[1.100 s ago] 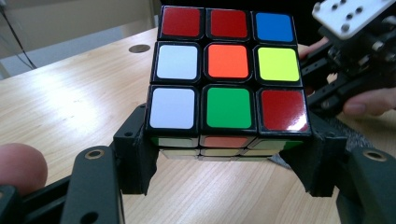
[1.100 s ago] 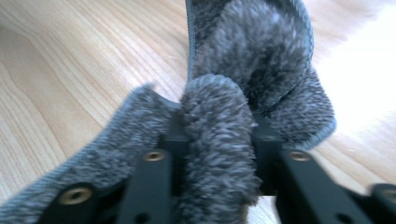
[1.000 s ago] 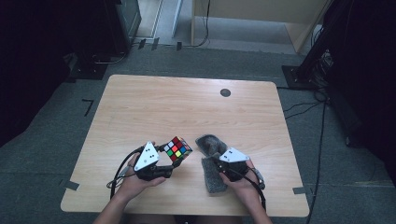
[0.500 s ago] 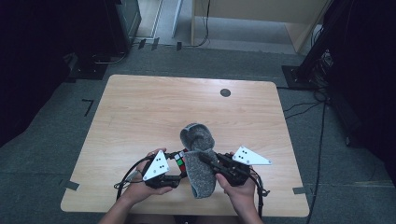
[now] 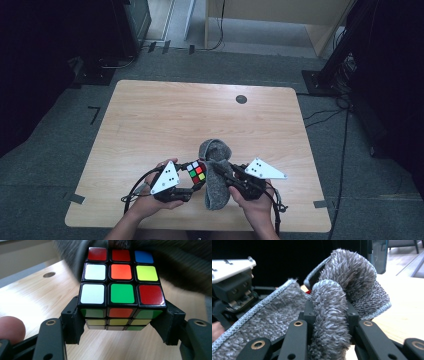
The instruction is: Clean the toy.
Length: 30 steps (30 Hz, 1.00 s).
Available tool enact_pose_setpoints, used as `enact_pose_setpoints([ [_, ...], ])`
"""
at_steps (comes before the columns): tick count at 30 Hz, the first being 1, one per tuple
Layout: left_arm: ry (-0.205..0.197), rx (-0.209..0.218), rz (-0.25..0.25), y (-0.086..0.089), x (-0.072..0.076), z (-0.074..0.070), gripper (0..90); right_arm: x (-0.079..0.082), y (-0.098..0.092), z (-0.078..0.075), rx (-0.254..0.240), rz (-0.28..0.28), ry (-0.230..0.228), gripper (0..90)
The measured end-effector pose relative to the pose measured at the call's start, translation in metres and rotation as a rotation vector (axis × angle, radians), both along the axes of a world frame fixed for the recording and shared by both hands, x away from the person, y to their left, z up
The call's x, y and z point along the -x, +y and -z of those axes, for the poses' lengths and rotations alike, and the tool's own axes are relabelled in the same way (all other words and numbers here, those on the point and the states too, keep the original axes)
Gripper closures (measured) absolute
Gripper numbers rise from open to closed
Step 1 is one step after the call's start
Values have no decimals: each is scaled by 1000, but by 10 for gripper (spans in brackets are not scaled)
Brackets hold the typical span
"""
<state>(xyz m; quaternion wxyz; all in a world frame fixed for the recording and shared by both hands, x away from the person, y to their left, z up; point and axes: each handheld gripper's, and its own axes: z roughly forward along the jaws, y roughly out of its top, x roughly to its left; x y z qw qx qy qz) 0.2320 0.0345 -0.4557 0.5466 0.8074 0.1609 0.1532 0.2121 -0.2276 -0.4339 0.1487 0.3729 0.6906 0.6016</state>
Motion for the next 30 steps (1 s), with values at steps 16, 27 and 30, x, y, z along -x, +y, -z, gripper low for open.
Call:
enact_pose_setpoints([
  [16, 3, -198, -44, -23, 5, 7, 340, 18, 37, 2, 166, -95, -129, 706],
  [27, 4, -154, -28, -23, 7, 3, 340, 20, 34, 0, 249, 0, -189, 698],
  [30, 0, -154, -30, -22, 7, 3, 341, 26, 44, -1, 283, -38, -234, 692],
])
